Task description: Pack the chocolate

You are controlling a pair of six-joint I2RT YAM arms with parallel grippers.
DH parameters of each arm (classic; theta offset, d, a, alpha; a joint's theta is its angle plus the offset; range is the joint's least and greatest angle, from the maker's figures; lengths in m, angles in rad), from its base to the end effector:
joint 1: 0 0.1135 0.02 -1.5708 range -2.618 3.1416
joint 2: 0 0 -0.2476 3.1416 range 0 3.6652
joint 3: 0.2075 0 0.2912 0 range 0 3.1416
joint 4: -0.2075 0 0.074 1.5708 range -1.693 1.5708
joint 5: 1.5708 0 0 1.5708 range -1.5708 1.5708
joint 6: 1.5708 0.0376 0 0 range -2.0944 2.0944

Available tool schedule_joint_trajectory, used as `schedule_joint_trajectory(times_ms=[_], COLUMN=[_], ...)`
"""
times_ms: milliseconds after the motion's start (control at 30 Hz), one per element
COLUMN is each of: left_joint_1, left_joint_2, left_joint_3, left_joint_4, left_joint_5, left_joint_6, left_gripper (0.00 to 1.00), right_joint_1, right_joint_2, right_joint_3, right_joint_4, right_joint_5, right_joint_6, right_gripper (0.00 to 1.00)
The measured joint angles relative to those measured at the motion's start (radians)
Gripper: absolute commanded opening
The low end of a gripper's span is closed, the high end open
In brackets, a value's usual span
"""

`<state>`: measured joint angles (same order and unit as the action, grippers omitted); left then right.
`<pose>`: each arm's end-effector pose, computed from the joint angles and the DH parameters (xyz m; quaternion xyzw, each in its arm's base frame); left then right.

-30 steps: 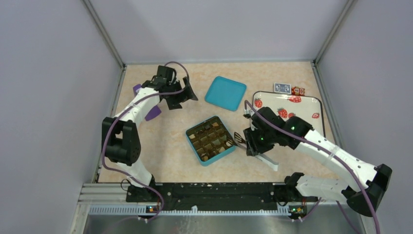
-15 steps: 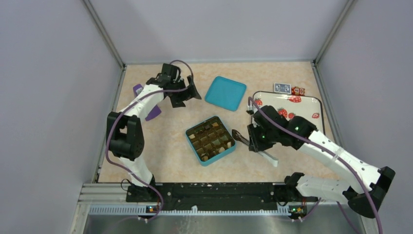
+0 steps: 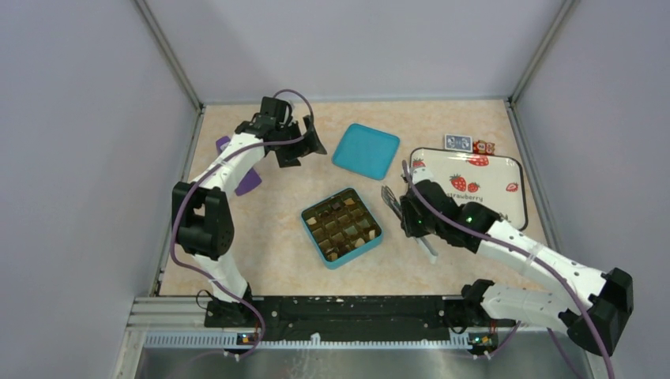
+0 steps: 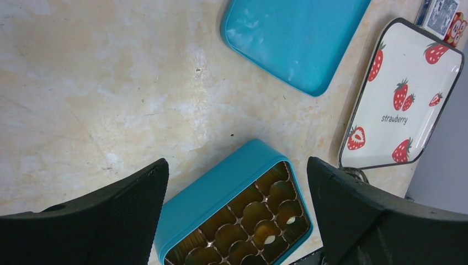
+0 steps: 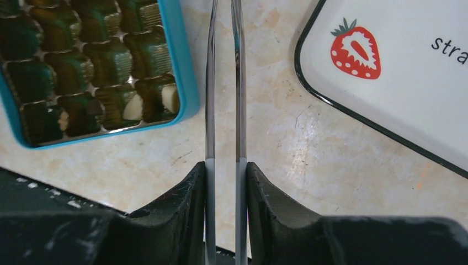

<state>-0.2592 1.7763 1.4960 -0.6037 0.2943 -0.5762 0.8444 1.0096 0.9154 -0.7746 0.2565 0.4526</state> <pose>0.4135 -0.1209 0.2497 -0.0983 0.9276 -0.2613 0.2484 0.1724 0.1797 0.2718 -0.1381 0.9221 0.1102 0.3443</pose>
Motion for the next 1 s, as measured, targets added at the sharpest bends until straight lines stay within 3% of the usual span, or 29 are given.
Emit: schedule_joint_trajectory(times_ms=[133,267,400,533,667,833,1000], left_joint_1=[0.0,0.0,-0.003,-0.008,-0.014,-0.016,-0.009], left_joint_2=[0.0,0.001,0.02,0.042,0.044,0.041,-0.001], left_joint_3=[0.0,0.0,0.002,0.002,0.014,0.035,0.002], left_joint_4=[-0.004,-0.003,-0.002,-0.002,-0.003,-0.004,-0.01], left_joint_5=[0.0,0.004,0.021,0.03,0.026,0.016,0.035], left_joint_6=[0.003,0.003,0.002,0.005,0.027,0.051,0.055], left_gripper=[0.99,0.98,0.98,0.99,0.99,0.99,0.99], right_joint_1=[0.0,0.0,0.0,-0.005,-0.066,-0.216,-0.285], right_joint_2=[0.017,0.053,0.075,0.081,0.137,0.343,0.621], right_joint_3=[-0.113,-0.193,-0.222,-0.22,-0.164,0.083,0.352], right_joint_4=[0.111,0.21,0.282,0.333,0.333,0.293,0.287], right_joint_5=[0.042,0.053,0.051,0.055,0.054,0.05,0.046], right_joint_6=[-0.015,-0.016,-0.006,-0.007,-0.004,0.05,0.1], right_gripper=[0.4,0.6,0.66,0.67,0.6,0.55,0.47])
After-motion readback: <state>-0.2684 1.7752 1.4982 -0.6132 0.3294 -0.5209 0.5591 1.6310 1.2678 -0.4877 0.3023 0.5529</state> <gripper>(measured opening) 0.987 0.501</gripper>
